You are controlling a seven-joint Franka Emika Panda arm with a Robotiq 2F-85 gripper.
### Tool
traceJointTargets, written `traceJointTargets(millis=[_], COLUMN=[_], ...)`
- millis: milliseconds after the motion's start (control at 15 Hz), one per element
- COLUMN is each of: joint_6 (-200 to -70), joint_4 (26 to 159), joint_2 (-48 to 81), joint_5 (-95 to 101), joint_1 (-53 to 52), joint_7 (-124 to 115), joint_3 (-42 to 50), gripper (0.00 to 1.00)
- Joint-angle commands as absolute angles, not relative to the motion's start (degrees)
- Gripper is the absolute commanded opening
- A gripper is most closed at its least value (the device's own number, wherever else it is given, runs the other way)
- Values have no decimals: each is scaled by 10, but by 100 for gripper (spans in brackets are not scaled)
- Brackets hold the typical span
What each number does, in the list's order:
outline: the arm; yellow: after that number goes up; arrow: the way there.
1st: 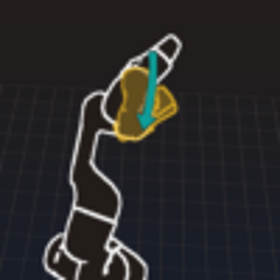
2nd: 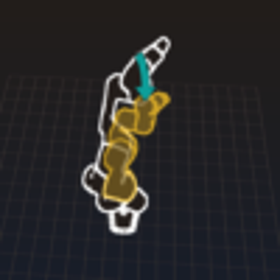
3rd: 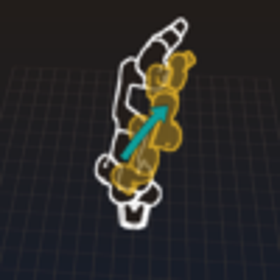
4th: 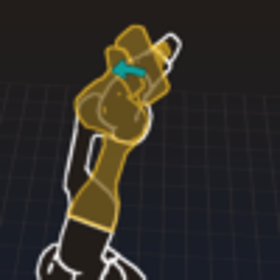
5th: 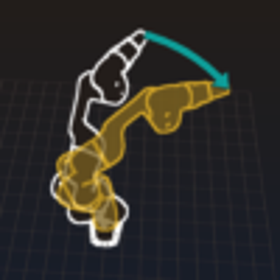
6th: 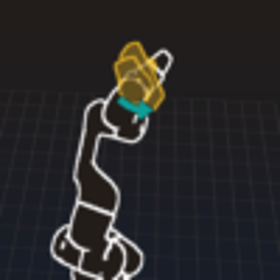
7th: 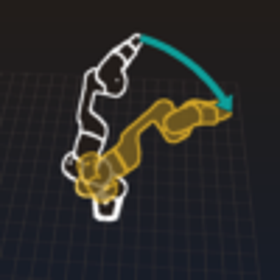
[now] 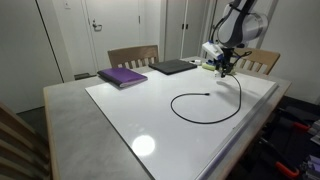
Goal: Unfold the charger
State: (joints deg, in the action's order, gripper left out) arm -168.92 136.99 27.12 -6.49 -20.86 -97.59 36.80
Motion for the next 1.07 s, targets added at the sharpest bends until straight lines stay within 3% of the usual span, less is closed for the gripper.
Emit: traceJointTargets(millis=[0,600,667,867,1000], joint_6=[-1676,-1641,-1640,-1636,-1628], joint_4=[1370,1365,1365,1364,1365], joint_2=[276,267,266,264,260], joint_5=[-94,-128,-121,-108,-96], joint_1=[-169,-97,-92,-75,-66], joint_7=[-1037,-1199,-1204,-1201,-1187], joint_3=[352,310,303,281,268], gripper=[37,37,87,100,100])
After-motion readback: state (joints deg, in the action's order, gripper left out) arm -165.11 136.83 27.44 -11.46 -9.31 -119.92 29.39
